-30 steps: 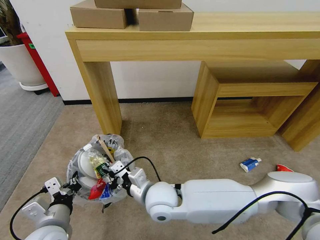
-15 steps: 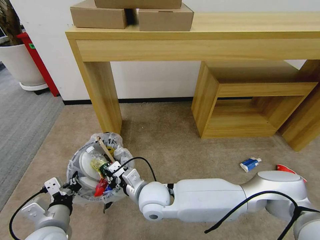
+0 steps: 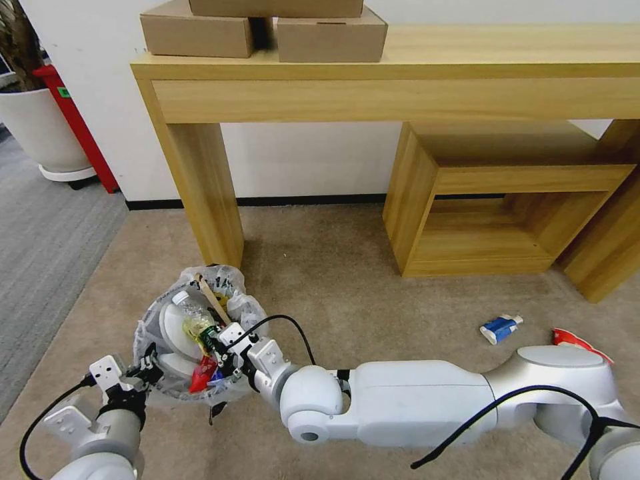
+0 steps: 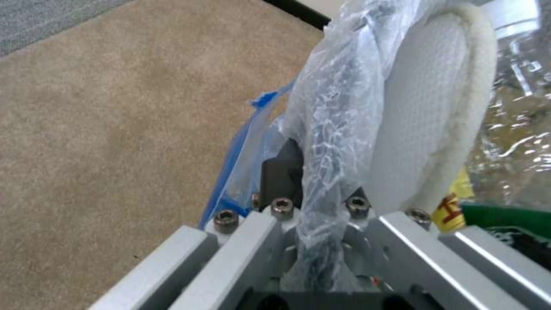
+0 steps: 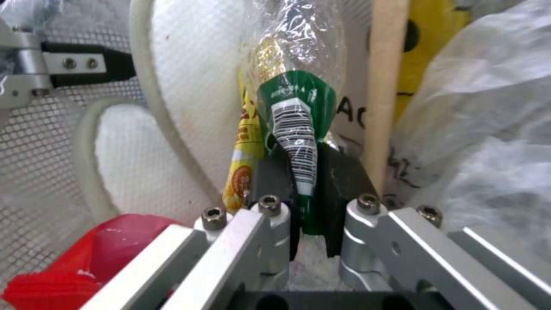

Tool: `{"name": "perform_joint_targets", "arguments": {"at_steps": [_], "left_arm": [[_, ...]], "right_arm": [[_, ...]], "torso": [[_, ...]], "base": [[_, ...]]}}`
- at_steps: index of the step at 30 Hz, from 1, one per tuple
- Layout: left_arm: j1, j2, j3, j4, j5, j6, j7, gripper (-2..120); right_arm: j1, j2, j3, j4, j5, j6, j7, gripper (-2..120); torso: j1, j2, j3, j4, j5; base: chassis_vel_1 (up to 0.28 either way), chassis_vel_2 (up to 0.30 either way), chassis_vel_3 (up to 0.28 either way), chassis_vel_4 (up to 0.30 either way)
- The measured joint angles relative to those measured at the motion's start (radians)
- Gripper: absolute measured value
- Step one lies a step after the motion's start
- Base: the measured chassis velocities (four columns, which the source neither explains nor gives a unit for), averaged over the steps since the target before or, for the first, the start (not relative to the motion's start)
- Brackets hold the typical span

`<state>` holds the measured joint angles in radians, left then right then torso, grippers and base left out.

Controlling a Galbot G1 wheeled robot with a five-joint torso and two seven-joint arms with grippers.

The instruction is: Pick up the trash bin and place the garbage on the floor into it.

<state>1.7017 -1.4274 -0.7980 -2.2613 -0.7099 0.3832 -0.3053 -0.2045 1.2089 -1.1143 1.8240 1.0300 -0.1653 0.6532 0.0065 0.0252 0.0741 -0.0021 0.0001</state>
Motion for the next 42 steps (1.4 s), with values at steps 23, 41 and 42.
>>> {"name": "perform_joint_targets", "arguments": {"at_steps": [23,41,42], "left_arm": [[0.004,-0.014,0.002,-0.007,0.013,0.000,0.000,0],[0.011,-0.028,0.003,-0.009,0.028,0.000,0.003,0],[0.011,-0.028,0.003,-0.009,0.028,0.000,0.004,0]], "right_arm": [[-0.016,-0.017,0.006,0.000,-0.037,0.057,-0.040,46],[-0.023,-0.037,0.010,0.019,-0.051,0.077,-0.068,100],[-0.025,-0.036,0.010,0.017,-0.054,0.083,-0.073,100]], "torso": [[0.000,0.000,0.000,0.0000,0.0000],[0.000,0.000,0.000,-0.0001,0.0000],[0.000,0.000,0.000,0.0000,0.0000]], "base": [[0.000,0.000,0.000,0.000],[0.000,0.000,0.000,0.000],[0.000,0.000,0.000,0.000]]}}
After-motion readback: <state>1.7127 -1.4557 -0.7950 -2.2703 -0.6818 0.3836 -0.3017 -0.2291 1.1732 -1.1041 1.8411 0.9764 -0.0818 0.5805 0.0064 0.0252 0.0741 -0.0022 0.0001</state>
